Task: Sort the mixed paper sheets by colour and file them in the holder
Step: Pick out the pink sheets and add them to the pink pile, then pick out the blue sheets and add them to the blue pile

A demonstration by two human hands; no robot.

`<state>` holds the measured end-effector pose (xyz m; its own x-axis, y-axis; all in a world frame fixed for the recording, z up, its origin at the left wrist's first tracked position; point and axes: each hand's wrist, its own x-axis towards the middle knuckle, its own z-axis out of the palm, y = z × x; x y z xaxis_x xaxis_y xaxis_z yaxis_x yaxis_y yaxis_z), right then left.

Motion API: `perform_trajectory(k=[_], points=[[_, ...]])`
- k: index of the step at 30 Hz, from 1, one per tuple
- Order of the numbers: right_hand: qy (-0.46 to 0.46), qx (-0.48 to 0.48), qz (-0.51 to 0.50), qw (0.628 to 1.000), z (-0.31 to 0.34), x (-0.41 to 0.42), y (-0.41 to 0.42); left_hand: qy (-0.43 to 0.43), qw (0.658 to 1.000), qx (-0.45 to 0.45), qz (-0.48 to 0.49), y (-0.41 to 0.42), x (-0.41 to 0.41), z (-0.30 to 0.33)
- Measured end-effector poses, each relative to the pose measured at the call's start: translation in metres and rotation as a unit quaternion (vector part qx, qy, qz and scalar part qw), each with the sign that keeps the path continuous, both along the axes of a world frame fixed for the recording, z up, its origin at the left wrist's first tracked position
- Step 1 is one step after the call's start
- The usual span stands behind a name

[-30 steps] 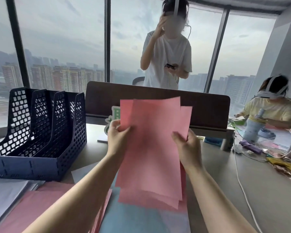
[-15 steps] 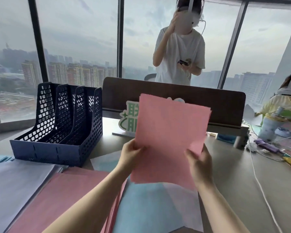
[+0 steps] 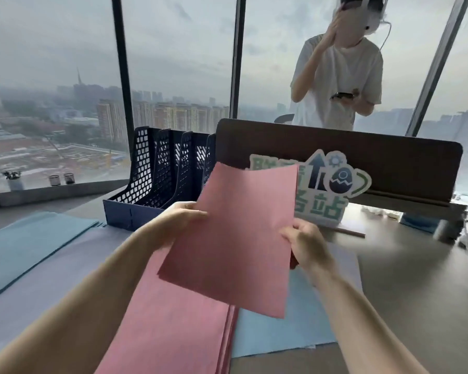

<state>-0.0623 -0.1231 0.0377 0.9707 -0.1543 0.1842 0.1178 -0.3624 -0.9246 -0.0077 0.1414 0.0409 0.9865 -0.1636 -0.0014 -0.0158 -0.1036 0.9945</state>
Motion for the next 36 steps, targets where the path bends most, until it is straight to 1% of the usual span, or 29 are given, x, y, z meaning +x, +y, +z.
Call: perform_trajectory(k=[2,5,8,10,13,15,17,18,19,20,22,24,26,28,30,33,36], points=[[0.067,0.005,0.061,0.996,-0.011,-0.009,0.026,0.049,0.997,0.047,-0.021,0.043,-0.015,-0.009],[0.146,-0.039,0.135,0.979,-0.031,-0.018,0.057,0.112,0.983,0.137,-0.04,0.09,-0.041,-0.027],[0.21,-0.088,0.182,0.956,-0.044,-0.027,0.077,0.156,0.955,0.246,-0.064,0.114,-0.066,-0.039],[0.232,-0.123,0.205,0.943,-0.051,-0.033,0.086,0.175,0.928,0.323,-0.057,0.12,-0.072,-0.048],[0.249,-0.205,0.199,0.925,-0.06,-0.037,0.091,0.182,0.884,0.43,-0.028,0.117,-0.073,-0.057],[0.247,-0.271,0.179,0.913,-0.069,-0.035,0.089,0.178,0.846,0.503,-0.009,0.111,-0.073,-0.058],[0.224,-0.346,0.135,0.901,-0.075,-0.032,0.084,0.146,0.806,0.573,0.027,0.105,-0.07,-0.056],[0.207,-0.372,0.106,0.898,-0.076,-0.03,0.08,0.116,0.792,0.598,0.049,0.1,-0.068,-0.054],[0.194,-0.384,0.074,0.9,-0.075,-0.028,0.073,0.079,0.785,0.611,0.07,0.094,-0.066,-0.052],[0.177,-0.387,0.039,0.904,-0.074,-0.023,0.063,0.04,0.787,0.61,0.082,0.085,-0.063,-0.05],[0.158,-0.4,-0.04,0.902,-0.067,-0.014,0.037,-0.033,0.807,0.584,0.083,0.061,-0.058,-0.047],[0.171,-0.421,-0.094,0.886,-0.064,-0.004,0.007,-0.084,0.833,0.545,0.053,0.028,-0.055,-0.046],[0.218,-0.436,-0.105,0.867,-0.063,0.003,-0.014,-0.121,0.845,0.521,0.007,-0.006,-0.05,-0.05],[0.26,-0.451,-0.093,0.849,-0.065,0.007,-0.024,-0.148,0.841,0.519,-0.03,-0.037,-0.044,-0.058],[0.285,-0.454,-0.088,0.84,-0.067,0.012,-0.028,-0.167,0.833,0.525,-0.057,-0.063,-0.038,-0.068],[0.313,-0.43,-0.085,0.843,-0.064,0.021,-0.029,-0.178,0.829,0.525,-0.072,-0.086,-0.031,-0.077],[0.334,-0.382,-0.086,0.857,-0.065,0.028,-0.032,-0.184,0.833,0.516,-0.073,-0.097,-0.023,-0.082]])
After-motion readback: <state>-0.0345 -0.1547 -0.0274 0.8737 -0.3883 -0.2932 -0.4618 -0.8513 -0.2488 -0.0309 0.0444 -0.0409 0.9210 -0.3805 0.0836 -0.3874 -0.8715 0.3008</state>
